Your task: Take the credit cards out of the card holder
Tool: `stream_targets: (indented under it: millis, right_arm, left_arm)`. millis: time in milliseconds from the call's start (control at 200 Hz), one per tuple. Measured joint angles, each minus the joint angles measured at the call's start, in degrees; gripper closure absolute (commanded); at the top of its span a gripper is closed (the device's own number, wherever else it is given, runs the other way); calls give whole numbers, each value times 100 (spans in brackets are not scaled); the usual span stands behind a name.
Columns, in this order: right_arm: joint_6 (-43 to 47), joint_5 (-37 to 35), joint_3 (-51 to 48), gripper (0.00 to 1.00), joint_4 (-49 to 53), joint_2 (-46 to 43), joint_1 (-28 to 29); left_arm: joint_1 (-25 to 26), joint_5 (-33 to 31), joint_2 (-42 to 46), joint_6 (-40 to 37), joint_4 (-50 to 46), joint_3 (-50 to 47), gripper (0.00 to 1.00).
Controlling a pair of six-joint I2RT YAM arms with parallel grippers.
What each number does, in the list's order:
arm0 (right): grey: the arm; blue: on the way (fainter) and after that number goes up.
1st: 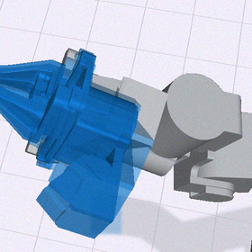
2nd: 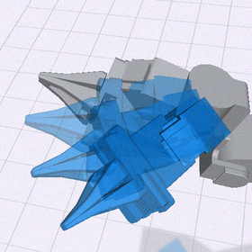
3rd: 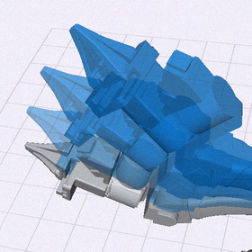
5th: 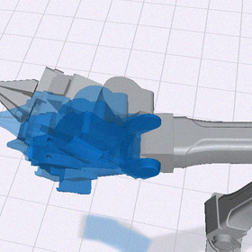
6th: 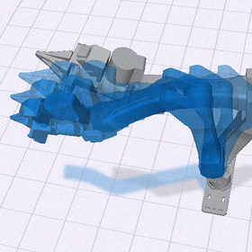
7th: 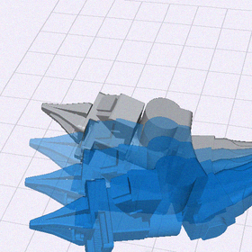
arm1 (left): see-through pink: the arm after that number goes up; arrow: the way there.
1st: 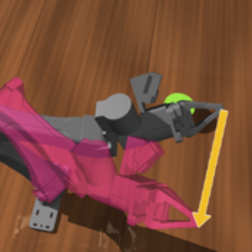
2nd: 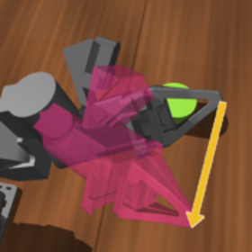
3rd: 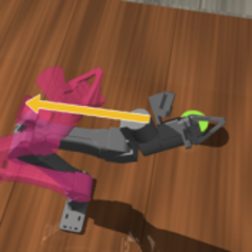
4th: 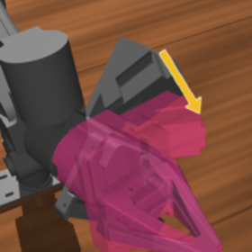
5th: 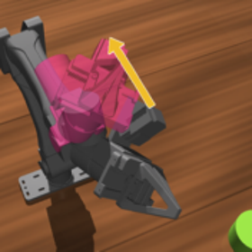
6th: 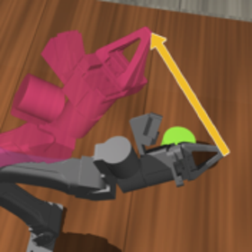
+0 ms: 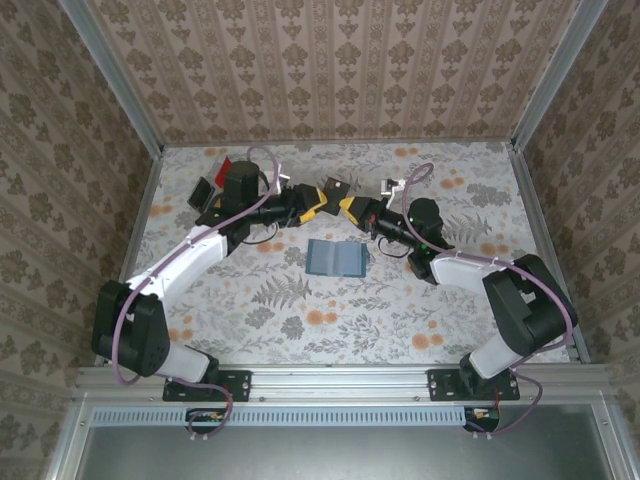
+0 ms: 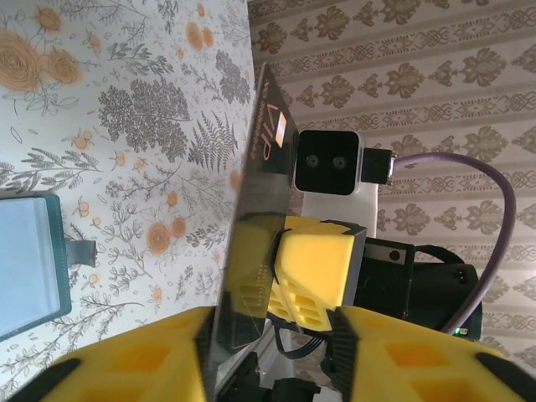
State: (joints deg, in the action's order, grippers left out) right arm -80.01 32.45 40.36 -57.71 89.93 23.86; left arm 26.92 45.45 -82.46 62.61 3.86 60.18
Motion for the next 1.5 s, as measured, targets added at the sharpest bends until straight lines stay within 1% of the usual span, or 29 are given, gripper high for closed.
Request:
stream_targets:
  millis: [185,240,270,280,335,400,435,485,530,600,650,715,865,1015,1135,1225,1310,1375,1500]
  right_arm:
    - [-129,24,4,98,-188,35,-4]
    - [-142,42,4,97,-225,35,-4]
    - [-142,42,4,95,-234,35,-4]
    - [-142,39,4,94,-232,35,-4]
    - [-146,68,4,86,-229,44,-15]
    - [-140,127,4,74,-201,44,-20]
    - [-120,168,4,66,-140,44,-20]
    - [-17,225,4,51,-11,42,-20]
    - [72,254,2,41,136,24,-20]
    - [304,251,0,29,588,-85,-20]
    - [601,205,4,21,1119,-264,-20]
    - [994,81,9,15,1858,-546,-20]
    - [2039,-361,118,10,3585,-1296,-20]
    - [2839,-723,426,4,4695,-1600,-20]
    - [3241,-988,472,1,5224,-1650,-20]
    - [3432,-1154,472,0,5598,-1648,-20]
    - [3558,-1276,472,0,5827,-1641,-26]
    - [3639,-1303,472,0,5932,-1615,-35]
    - [3683,-1298,472,0,5956,-1519,-57]
  left_arm:
    - [0,28,-37,37,48,-7,85]
    - [0,28,-44,31,48,-7,94]
    - [0,31,-48,37,42,-7,100]
    - [0,33,-48,0,44,-7,100]
    - [0,35,-48,-42,44,-7,100]
    - [-2,35,-48,-116,-7,-7,100]
    - [-2,20,-48,-192,-70,-4,100]
    - [0,-28,-48,-337,-219,0,100]
    - [-2,-109,-48,-533,-450,13,100]
    - [-46,-271,-48,-894,-881,76,100]
    - [-131,-431,-48,-1185,-1224,155,100]
    - [-291,-669,-46,-1589,-1624,264,100]
    - [-669,-1202,-20,-2647,-2566,525,100]
    - [-778,-1985,-9,-3987,-3600,1123,100]
    - [-835,-2553,94,-4874,-4070,1436,100]
    - [-994,-2938,195,-5458,-4273,1517,100]
    - [-1241,-3320,221,-5923,-4476,1613,100]
    - [-1453,-3497,214,-6192,-4590,1711,100]
    - [-1950,-3630,181,-6634,-4673,1934,100]
